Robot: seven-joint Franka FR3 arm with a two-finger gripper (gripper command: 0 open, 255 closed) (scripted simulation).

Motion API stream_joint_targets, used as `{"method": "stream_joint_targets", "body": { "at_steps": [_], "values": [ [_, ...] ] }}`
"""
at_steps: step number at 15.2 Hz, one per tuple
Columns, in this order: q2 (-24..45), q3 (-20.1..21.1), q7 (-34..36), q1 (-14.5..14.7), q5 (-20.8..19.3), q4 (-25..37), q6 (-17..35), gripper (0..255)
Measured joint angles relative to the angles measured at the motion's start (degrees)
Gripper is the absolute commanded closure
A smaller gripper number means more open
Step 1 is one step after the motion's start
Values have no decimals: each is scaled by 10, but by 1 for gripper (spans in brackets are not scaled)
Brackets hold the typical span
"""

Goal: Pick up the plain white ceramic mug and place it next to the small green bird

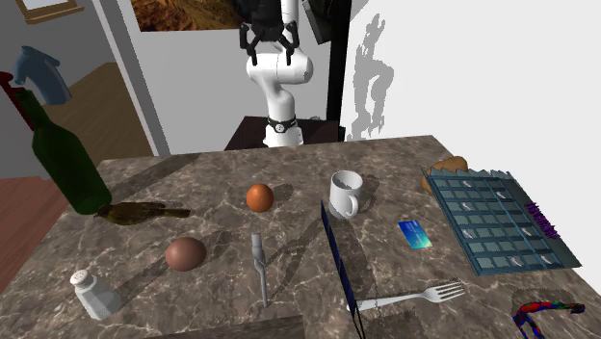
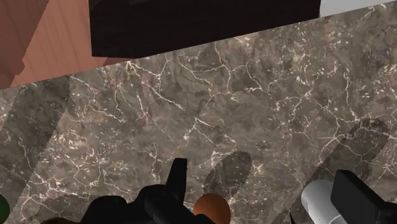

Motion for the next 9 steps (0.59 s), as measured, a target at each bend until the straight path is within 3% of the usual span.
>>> {"method": "stream_joint_targets", "body": {
  "at_steps": [2,9],
  "values": [
    [7,3,4,0,2,1,5,0],
    [111,58,69,5,31,7,96,0]
  ]
}}
